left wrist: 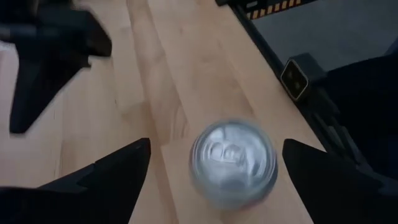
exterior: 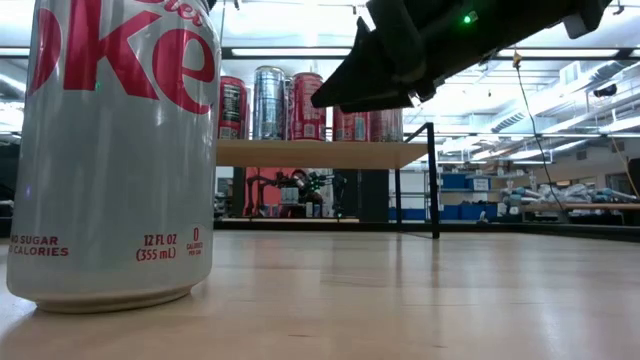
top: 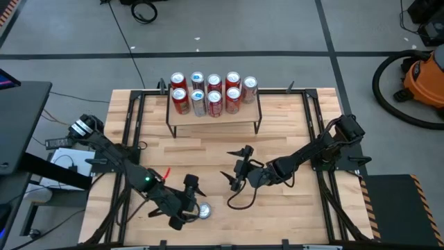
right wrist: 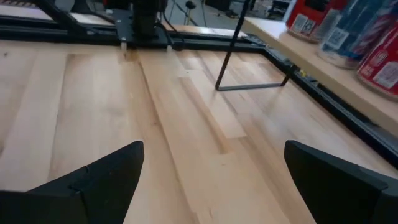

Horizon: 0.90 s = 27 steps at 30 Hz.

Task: Place canned beverage on shelf
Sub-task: Put the red silver soda can on the shelf

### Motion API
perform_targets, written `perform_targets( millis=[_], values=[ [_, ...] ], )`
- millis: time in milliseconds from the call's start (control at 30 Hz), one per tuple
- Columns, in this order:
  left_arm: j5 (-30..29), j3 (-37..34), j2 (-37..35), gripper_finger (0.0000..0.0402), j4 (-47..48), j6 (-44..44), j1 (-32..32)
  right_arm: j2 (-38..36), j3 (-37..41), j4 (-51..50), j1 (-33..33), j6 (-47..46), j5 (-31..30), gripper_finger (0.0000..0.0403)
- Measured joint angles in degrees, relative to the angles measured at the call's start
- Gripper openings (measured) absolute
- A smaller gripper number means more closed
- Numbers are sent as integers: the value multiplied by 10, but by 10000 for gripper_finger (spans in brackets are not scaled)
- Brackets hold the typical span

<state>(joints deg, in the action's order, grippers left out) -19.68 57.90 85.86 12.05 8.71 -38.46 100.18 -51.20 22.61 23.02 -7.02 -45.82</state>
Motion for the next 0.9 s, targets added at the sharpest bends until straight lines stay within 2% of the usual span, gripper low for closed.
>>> perform_targets(
  millis=[367,467,667,833,900],
  values=[
    [0,21,15,378,0,9,0,0,0,-26,6,-17,22,399],
    [18,22,19,378,-17,22,0,0,0,-46,5,-15,23,399],
    [29,21,67,378,-45,61,0,0,0,-65,5,9,24,387],
    [-38,21,93,378,-49,63,0,0,0,-66,5,58,24,372],
    [-46,21,98,378,-52,63,0,0,0,-66,5,74,24,366]
  ],
)
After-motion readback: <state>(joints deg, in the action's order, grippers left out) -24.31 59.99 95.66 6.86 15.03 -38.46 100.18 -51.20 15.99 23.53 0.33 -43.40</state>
